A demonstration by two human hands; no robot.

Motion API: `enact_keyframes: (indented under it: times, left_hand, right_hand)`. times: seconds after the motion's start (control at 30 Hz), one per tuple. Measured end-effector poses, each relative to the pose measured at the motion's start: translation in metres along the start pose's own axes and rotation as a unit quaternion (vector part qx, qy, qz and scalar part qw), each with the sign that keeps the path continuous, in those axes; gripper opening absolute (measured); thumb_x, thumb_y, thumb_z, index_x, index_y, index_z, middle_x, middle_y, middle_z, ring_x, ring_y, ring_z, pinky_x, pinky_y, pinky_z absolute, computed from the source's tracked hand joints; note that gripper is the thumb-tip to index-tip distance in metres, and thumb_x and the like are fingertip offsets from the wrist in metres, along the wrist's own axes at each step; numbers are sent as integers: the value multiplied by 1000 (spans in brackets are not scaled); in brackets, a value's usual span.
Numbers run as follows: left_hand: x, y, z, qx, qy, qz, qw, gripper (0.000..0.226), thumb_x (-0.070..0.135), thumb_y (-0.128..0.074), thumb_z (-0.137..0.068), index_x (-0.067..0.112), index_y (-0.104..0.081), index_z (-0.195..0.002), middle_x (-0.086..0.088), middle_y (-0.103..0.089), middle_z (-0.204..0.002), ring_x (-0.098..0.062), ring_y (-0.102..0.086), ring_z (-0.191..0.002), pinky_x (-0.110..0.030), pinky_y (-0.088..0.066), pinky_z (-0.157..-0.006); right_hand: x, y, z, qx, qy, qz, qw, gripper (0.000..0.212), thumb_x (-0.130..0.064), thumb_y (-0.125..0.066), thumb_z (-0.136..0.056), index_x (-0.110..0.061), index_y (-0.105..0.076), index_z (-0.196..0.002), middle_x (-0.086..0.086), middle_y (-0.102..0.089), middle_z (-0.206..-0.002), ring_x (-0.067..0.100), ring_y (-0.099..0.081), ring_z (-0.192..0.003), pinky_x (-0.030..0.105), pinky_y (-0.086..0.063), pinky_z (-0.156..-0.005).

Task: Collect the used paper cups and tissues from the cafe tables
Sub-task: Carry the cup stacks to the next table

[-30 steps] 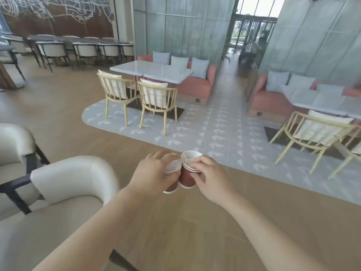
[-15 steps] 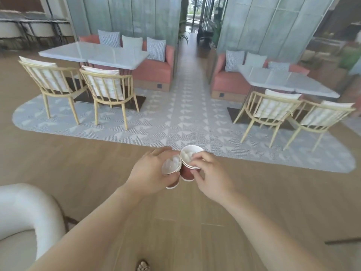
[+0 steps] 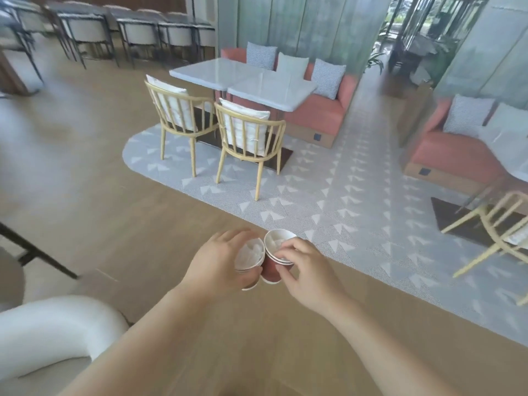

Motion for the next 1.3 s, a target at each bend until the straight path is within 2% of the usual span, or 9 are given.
enact_keyframes:
  times: [0.1,0.23,0.47,0.67,0.8,0.93,1.07,1.17,1.3]
  left_hand:
    - [-62,32,-21,27,48,-5,998,59,41,-75,-68,29,-55,-123,15,-55,-127,-18,-55,-109,-26,-41,-88]
    - [-138,80,-30,77,120,-20,990,61,37,-78,-66,25,-57,-123,10,-56,-128,-17,-54,-113,-20,-33,-91]
    - [-261,147,-51,179,217,2,960,76,28,-85,-61,20,-50,-128,2,-45,-134,-17,-50,-117,-23,-40,-91]
    - [-381,191,-117,242,294,-20,924,80,30,-86,-61,16,-50,-131,-1,-45,-133,-15,-52,-112,-2,-28,-83]
    - [-448,232,-157,279,349,-40,894,79,33,-85,-63,18,-49,-131,0,-46,-131,-15,-53,-113,-14,-37,-86]
    - [-504,273,-186,299,387,-53,871,76,35,-82,-65,23,-47,-132,7,-47,-129,-8,-49,-115,-9,-31,-86]
    - [-555,306,-193,328,424,-52,842,73,32,-80,-66,27,-46,-130,9,-47,-127,-6,-47,-113,-9,-30,-85]
    - [-601,333,-197,337,444,-53,829,70,33,-77,-66,30,-47,-129,13,-47,-123,-7,-46,-113,-14,-31,-86]
    - [-670,386,-202,349,455,-59,817,60,39,-75,-68,35,-51,-122,17,-49,-119,-5,-47,-111,-18,-34,-87]
  right_hand:
    - [-24,-37,-67,-20,40,-20,999,15,-17,-61,-83,-21,-66,-96,-12,-56,-102,10,-52,-97,30,-47,-79]
    - [-63,-91,-141,-60,89,-41,993,17,-20,-61,-82,-27,-65,-96,-19,-54,-101,6,-52,-98,21,-43,-76]
    - [-121,-181,-271,-133,169,-92,972,19,-17,-63,-81,-24,-68,-97,-17,-54,-100,11,-56,-97,28,-46,-83]
    - [-155,-255,-421,-158,256,-113,947,19,-13,-65,-79,-24,-68,-94,-15,-56,-98,12,-57,-93,27,-47,-78]
    - [-190,-299,-514,-193,314,-118,922,18,-12,-65,-79,-24,-68,-93,-12,-57,-96,11,-55,-94,20,-43,-77]
    - [-231,-334,-585,-222,360,-129,897,19,-11,-65,-80,-23,-69,-94,-8,-58,-97,15,-55,-93,26,-44,-76]
    - [-270,-370,-637,-240,396,-124,878,19,-18,-65,-81,-30,-67,-95,-13,-57,-103,7,-51,-97,21,-39,-68]
    - [-304,-402,-677,-259,414,-143,861,23,-15,-64,-82,-30,-68,-99,-11,-57,-106,8,-50,-102,23,-42,-72]
    - [-365,-451,-734,-270,449,-159,837,21,-10,-65,-81,-21,-70,-98,-2,-60,-104,20,-54,-102,32,-46,-82]
Point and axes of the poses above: each hand's wrist, its own z-axis away from the middle knuckle, its own y-axis out of the back of the hand, x = y × z, the point moved 10 cm from there along -z, towards the middle knuckle
